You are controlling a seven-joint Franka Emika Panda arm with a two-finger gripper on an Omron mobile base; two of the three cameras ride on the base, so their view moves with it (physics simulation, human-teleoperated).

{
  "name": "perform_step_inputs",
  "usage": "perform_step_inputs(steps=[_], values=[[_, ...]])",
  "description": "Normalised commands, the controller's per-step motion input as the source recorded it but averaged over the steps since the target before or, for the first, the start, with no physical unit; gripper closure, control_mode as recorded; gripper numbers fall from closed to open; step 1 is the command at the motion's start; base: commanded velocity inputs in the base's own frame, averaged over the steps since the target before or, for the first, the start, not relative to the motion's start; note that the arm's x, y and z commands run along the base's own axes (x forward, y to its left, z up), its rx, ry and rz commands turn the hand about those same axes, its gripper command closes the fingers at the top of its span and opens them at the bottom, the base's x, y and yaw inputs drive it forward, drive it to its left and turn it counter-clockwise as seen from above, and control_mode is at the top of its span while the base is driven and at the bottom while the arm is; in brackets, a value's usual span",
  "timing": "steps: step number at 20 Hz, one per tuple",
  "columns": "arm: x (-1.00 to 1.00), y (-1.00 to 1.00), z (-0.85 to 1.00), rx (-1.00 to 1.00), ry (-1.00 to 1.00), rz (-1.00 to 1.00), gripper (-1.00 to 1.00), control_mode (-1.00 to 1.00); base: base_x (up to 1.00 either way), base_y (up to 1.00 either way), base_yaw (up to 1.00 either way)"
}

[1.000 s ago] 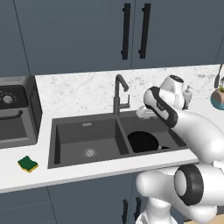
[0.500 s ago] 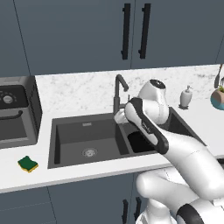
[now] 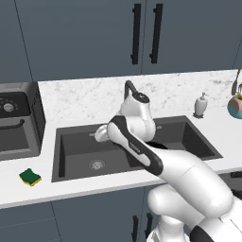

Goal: Pick the pan and sponge and place them into the sink. Then turn on the water.

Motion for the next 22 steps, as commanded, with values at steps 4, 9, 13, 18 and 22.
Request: perform_step_inputs(steps=[4, 9, 13, 18, 22], values=[[0.03, 1.0, 0.0, 0.0, 0.11, 0.26, -1.0, -1.0, 0.0, 0.0, 0.0], [0.06, 1.0, -0.11, -0.03, 0.03, 0.22, -1.0, -1.0, 0.0, 0.0, 0.0], [0.39, 1.0, -0.45, -0.09, 0.0, 0.08, -1.0, -1.0, 0.0, 0.0, 0.0], [0.28, 0.7, -0.53, -0.13, -0.04, 0.02, -1.0, -1.0, 0.0, 0.0, 0.0], [0.0, 0.1, -0.17, -0.09, 0.0, 0.0, -1.0, -1.0, 0.0, 0.0, 0.0]])
